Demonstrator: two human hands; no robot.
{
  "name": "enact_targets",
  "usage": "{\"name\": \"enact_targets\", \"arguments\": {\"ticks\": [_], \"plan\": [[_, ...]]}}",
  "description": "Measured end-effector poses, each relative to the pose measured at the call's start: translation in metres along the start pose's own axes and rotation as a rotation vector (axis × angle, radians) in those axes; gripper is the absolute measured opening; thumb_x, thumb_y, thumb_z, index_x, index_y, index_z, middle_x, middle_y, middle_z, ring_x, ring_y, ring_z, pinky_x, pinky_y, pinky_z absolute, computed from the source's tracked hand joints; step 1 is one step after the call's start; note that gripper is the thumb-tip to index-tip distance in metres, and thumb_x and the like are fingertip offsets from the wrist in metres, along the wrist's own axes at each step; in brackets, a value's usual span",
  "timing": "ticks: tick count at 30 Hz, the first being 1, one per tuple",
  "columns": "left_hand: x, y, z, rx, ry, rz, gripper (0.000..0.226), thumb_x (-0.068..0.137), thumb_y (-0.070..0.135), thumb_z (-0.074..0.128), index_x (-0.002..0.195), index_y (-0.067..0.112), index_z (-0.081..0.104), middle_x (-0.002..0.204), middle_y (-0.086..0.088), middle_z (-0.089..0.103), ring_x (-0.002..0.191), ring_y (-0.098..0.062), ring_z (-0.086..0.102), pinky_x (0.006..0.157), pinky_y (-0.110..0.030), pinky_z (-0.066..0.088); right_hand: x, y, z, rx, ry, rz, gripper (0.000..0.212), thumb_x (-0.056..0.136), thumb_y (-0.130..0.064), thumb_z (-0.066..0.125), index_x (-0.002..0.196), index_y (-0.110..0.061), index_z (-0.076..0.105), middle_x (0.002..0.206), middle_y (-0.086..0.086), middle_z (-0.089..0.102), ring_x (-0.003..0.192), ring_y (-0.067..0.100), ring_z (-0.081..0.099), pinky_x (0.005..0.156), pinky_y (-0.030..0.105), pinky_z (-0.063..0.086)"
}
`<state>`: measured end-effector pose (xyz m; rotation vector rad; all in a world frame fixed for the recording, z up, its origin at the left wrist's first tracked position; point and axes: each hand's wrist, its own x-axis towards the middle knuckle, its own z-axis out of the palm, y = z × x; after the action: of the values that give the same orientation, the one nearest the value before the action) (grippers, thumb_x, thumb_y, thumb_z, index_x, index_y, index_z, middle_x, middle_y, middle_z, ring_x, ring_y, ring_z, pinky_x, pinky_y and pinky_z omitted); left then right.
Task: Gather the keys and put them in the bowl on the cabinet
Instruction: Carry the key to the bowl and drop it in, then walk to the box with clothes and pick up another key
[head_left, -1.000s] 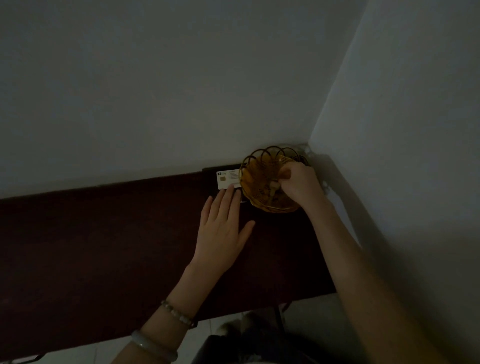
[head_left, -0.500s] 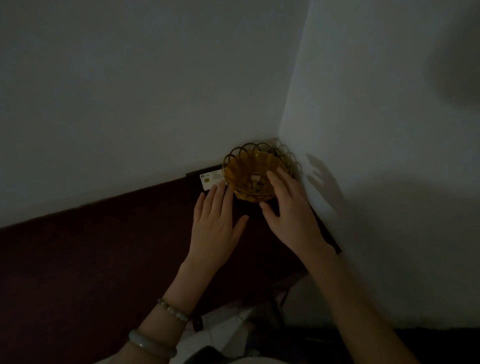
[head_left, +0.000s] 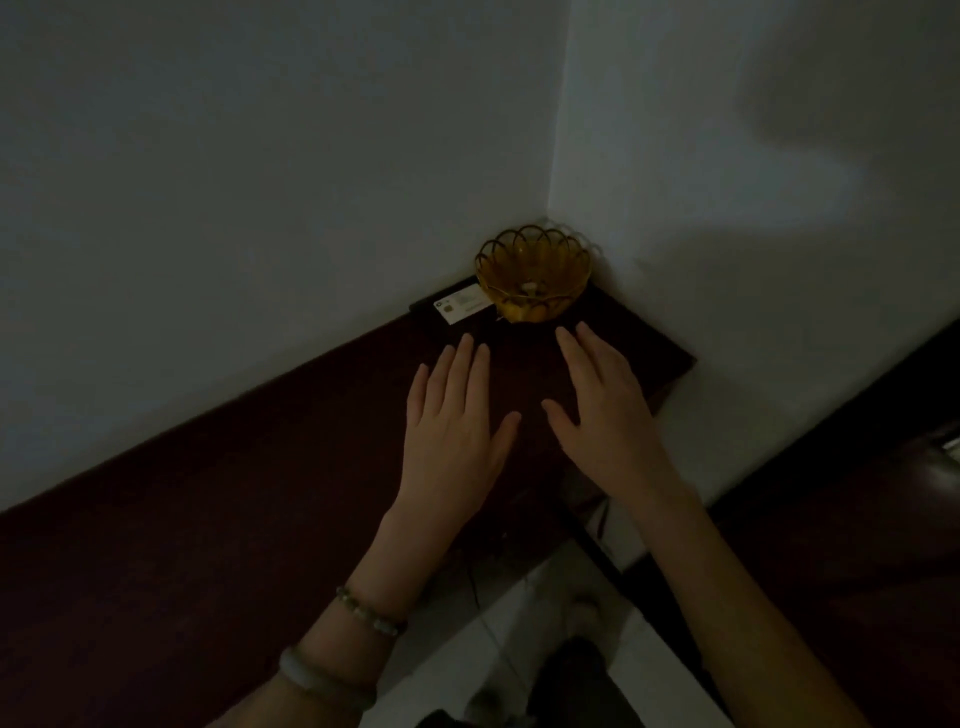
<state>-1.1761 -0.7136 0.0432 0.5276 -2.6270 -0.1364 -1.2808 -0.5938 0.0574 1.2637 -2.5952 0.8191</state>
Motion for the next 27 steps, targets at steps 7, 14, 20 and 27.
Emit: {"name": "enact_targets", "arguments": {"ticks": [7,14,20,27], "plan": [[-0.021,0.015,-0.013,0.001,-0.041,0.096,0.07,0.087,0.041,0.053,0.14,0.004,0.029,0.146,-0.018,0.036,0.134,-0.031,0.034,0.11,-0.046,0.022,-0.038,-0.01,-0.022,-0.096,0.036,0.063,0.069,0.085,-0.017,0.062,0.142,-0.009,0.023,0.149,0.021,0.025,0.137,0.033,0.024,0.11,0.041,0.023],[-0.015,0.096,-0.006,-0.124,-0.079,0.344,0.069,0.085,0.037,0.059,0.139,0.001,0.033,0.144,-0.019,0.038,0.133,-0.031,0.036,0.11,-0.048,0.023,-0.092,0.028,-0.074,-0.203,0.078,0.255,0.07,0.089,-0.018,0.056,0.144,-0.013,0.013,0.153,0.017,0.016,0.139,0.029,0.018,0.113,0.036,0.009],[-0.022,0.18,0.006,-0.283,-0.107,0.606,0.069,0.083,0.033,0.064,0.136,-0.003,0.037,0.14,-0.022,0.043,0.129,-0.035,0.041,0.106,-0.054,0.031,-0.168,0.056,-0.126,-0.339,0.195,0.506,0.068,0.088,-0.019,0.058,0.143,-0.012,0.019,0.151,0.018,0.023,0.136,0.032,0.023,0.111,0.041,0.018],[-0.049,0.244,0.012,-0.467,-0.194,0.93,0.069,0.08,0.026,0.067,0.136,-0.001,0.037,0.141,-0.021,0.043,0.129,-0.035,0.04,0.107,-0.054,0.031,-0.246,0.041,-0.16,-0.438,0.353,0.809,0.07,0.078,-0.009,0.068,0.138,-0.006,0.032,0.142,0.025,0.037,0.127,0.039,0.038,0.103,0.048,0.033]]}}
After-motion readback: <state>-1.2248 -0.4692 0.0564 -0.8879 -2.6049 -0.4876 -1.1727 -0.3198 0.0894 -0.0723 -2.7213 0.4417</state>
